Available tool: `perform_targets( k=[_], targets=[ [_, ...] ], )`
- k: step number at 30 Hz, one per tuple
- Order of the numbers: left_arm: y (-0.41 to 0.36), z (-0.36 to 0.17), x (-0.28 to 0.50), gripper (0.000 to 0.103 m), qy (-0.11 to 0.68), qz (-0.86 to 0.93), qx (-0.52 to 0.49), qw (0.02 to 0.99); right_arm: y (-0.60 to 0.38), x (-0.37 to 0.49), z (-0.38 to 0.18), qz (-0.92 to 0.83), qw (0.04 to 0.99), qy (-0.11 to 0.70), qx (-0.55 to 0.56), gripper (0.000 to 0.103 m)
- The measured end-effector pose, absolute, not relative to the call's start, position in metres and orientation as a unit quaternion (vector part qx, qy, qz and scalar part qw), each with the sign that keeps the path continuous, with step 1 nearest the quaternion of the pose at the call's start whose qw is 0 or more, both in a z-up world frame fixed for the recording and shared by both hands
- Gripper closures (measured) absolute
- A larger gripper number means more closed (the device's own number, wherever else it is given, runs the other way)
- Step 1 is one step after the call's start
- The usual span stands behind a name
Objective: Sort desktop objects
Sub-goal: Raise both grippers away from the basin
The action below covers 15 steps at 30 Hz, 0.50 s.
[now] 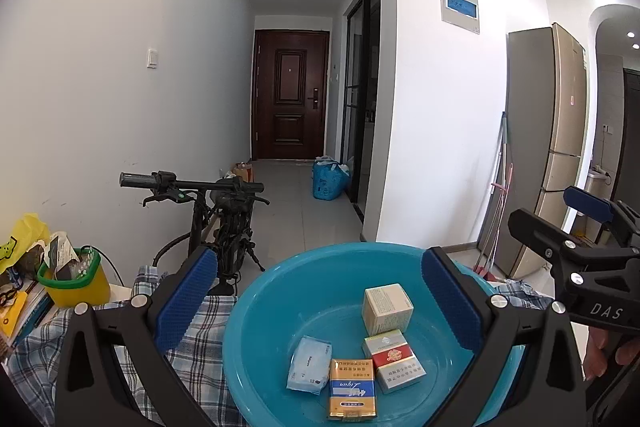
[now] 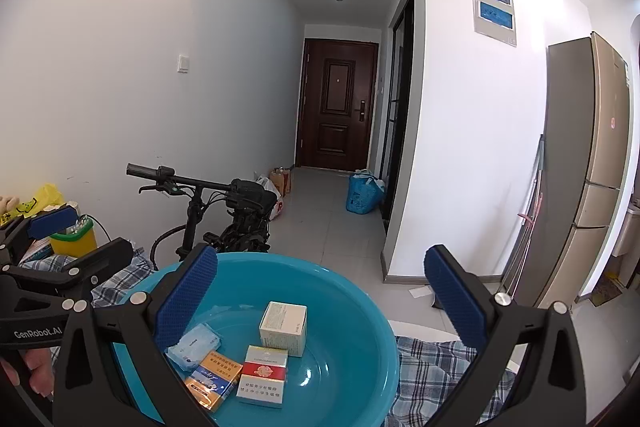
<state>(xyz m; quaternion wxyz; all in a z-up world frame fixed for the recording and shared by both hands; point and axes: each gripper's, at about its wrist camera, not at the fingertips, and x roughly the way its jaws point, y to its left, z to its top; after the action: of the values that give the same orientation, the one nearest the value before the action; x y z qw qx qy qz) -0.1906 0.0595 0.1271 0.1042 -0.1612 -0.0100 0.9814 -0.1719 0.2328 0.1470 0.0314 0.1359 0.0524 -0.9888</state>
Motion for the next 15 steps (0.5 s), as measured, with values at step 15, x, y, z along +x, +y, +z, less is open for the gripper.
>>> perform_targets(
  k=[15],
  targets=[
    [0.043,0.139,-0.158,0.000,-0.014,0.981,-0.158,0.108,0.243,-0.143,0.157,-0.990,0.037,0.032,0.130,0.000]
  ],
)
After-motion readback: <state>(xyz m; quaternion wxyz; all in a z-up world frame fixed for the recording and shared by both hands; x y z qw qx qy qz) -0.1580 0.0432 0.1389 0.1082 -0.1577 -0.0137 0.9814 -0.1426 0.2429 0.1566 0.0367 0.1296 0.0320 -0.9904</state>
